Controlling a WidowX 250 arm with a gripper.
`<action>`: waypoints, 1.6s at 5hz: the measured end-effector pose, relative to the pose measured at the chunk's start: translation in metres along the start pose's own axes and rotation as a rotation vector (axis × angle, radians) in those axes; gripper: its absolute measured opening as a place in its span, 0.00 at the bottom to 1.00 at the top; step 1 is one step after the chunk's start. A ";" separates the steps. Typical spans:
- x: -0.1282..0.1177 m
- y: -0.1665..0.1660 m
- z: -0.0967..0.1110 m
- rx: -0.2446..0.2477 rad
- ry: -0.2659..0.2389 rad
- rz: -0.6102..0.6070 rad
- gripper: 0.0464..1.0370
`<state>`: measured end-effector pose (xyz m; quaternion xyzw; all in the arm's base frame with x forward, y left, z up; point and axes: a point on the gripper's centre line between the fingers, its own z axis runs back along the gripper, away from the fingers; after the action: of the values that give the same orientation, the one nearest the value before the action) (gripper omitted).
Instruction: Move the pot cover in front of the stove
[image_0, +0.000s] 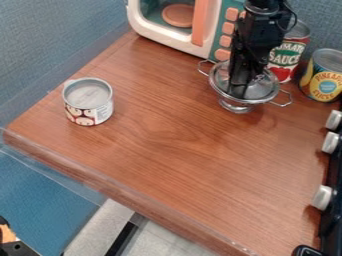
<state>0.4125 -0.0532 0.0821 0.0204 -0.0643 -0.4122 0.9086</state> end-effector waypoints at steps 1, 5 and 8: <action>0.001 0.001 0.000 -0.001 0.003 0.001 0.02; -0.014 -0.024 0.053 0.122 -0.080 0.014 0.00; -0.030 -0.120 0.025 0.019 -0.112 -0.111 0.00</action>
<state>0.3004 -0.1093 0.0936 0.0096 -0.1177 -0.4616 0.8792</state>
